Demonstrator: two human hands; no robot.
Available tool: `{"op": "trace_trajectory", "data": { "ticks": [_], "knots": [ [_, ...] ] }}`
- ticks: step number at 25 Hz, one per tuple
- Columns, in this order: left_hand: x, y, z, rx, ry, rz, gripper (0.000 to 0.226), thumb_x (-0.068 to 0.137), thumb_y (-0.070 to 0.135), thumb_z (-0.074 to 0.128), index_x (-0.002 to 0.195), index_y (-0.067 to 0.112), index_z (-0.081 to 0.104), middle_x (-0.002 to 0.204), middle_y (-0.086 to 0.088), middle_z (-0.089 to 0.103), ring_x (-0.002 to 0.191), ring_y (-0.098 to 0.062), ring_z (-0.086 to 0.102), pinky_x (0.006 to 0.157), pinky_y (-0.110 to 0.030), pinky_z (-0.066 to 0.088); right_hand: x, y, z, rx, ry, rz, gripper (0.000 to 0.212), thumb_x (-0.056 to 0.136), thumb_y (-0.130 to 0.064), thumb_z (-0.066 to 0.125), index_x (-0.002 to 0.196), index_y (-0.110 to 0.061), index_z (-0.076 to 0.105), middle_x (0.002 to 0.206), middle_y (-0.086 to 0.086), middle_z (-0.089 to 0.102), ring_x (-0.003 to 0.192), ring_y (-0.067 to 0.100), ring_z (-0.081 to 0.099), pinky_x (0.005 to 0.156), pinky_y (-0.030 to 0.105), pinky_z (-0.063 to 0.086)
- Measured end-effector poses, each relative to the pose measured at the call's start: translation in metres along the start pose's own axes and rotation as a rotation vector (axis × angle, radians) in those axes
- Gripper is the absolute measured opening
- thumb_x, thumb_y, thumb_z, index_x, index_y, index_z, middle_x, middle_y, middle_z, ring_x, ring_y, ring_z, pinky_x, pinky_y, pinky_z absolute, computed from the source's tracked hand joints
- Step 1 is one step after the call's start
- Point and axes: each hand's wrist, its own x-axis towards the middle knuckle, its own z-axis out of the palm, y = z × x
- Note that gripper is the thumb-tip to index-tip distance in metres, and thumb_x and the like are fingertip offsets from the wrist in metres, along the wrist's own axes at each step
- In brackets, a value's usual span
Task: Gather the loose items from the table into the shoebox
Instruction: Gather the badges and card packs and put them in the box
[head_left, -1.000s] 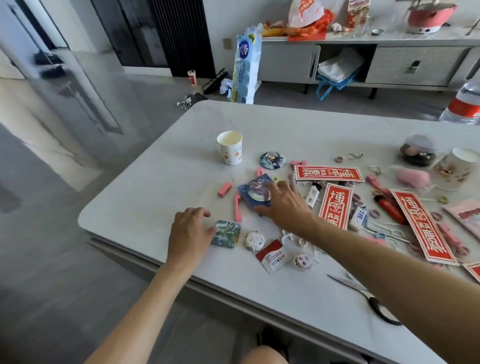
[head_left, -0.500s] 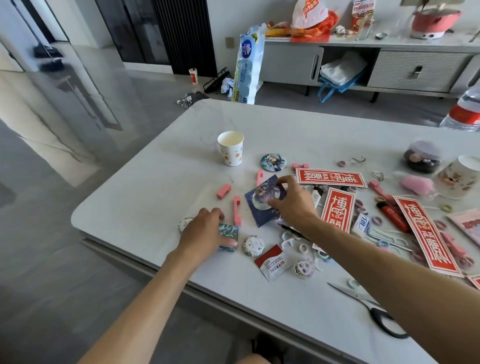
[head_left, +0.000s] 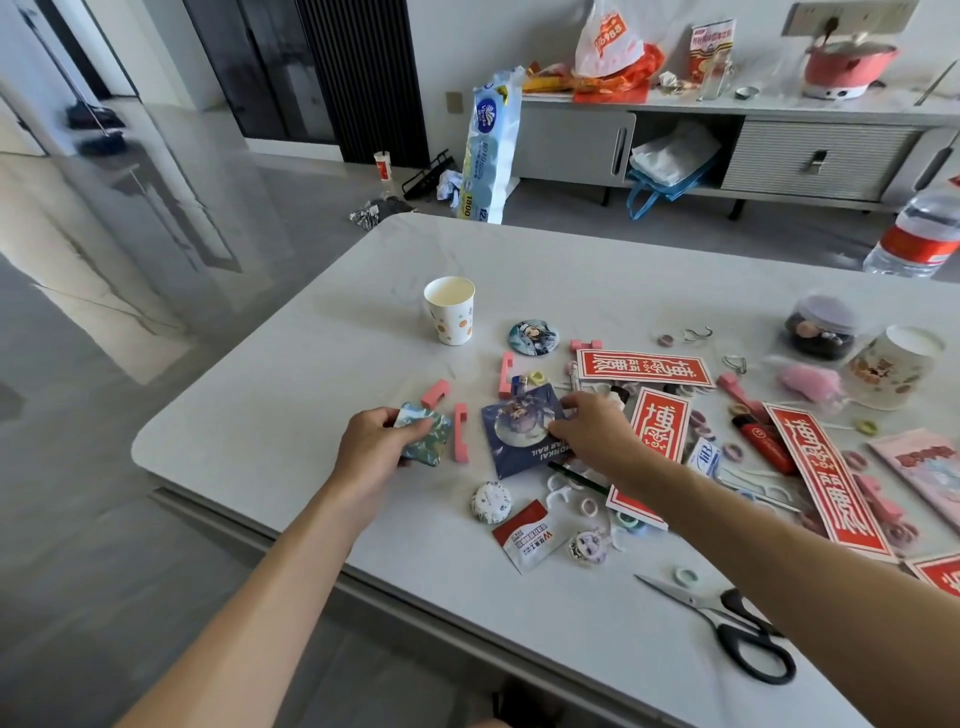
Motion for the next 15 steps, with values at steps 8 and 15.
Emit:
{"op": "trace_trajectory", "data": {
  "ticks": [8,15],
  "knots": [
    [0.012,0.03,0.021,-0.25,0.126,-0.08,0.019,0.092,0.014,0.064,0.109,0.006,0.065,0.095,-0.011,0.07,0.076,-0.019,0.064,0.057,-0.027,0.049,0.066,-0.022,-0.016,-0.547,0.186,-0.378,0.029,0.094,-0.021,0.057,0.12,-0.011,0.06,0.118,0.009,0.059,0.091,0.017,0.056,0.073,0.025,0.046],
    [0.002,0.03,0.057,-0.833,0.194,-0.335,0.016,0.092,0.011,0.063,0.101,-0.002,0.065,0.092,-0.02,0.068,0.075,-0.026,0.065,0.051,-0.024,0.057,0.162,-0.035,-0.011,-0.745,0.123,-0.256,0.054,0.091,-0.042,0.058,0.134,-0.013,0.045,0.131,0.016,0.049,0.119,0.034,0.045,0.096,0.043,0.041]
  ]
}}
